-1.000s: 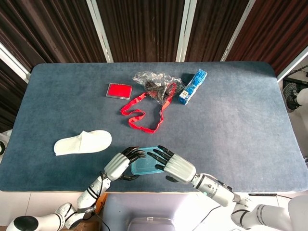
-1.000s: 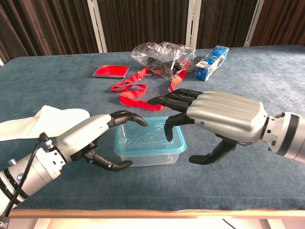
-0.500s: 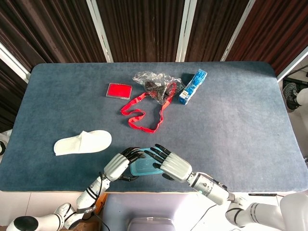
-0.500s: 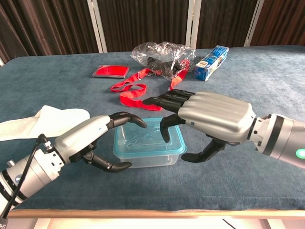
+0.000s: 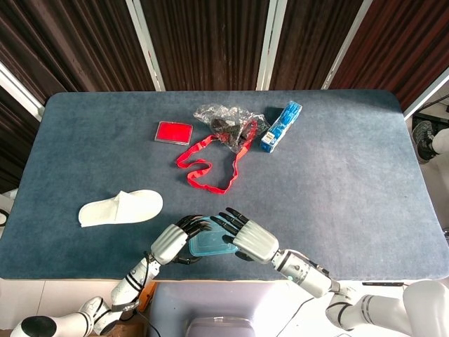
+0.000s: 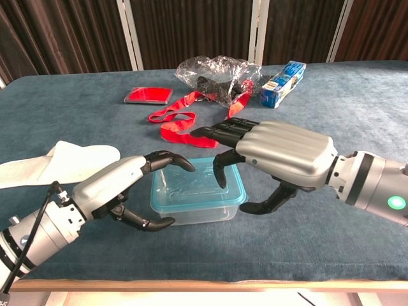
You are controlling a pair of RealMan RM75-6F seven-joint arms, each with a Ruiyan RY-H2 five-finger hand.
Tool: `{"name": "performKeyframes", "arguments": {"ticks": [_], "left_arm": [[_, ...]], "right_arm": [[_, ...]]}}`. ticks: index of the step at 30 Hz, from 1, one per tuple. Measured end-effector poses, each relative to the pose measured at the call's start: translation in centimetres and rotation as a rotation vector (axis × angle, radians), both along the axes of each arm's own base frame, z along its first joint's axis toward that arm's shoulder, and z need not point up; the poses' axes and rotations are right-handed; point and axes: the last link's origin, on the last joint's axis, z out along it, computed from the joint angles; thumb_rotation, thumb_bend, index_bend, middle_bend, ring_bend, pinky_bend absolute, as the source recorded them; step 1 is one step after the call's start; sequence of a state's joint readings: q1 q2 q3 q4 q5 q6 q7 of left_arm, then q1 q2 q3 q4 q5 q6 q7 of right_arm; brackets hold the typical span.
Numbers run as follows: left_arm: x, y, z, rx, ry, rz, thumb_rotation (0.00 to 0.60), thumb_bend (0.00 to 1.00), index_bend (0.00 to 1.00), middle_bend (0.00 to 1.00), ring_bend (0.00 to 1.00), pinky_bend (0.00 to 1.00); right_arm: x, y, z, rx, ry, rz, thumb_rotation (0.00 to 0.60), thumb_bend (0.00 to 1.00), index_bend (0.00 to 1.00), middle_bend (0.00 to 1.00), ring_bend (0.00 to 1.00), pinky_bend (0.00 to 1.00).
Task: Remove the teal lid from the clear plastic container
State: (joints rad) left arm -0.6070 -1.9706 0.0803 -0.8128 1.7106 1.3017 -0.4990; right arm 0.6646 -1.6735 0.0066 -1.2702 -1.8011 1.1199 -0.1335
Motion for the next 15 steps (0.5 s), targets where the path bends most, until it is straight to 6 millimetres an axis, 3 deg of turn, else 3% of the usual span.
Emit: {"name": "performKeyframes", "arguments": {"ticks": [15], "left_arm": [[-0.08, -0.08, -0.28, -0.003, 0.012, -0.003, 0.600, 0.33, 0.23, 0.40, 0.27, 0.34]], "right_arm": [[0.31, 0.01, 0.40, 0.000, -0.018, -0.006, 0.600, 0.38, 0.59, 0.10, 0.00, 0.00]]}}
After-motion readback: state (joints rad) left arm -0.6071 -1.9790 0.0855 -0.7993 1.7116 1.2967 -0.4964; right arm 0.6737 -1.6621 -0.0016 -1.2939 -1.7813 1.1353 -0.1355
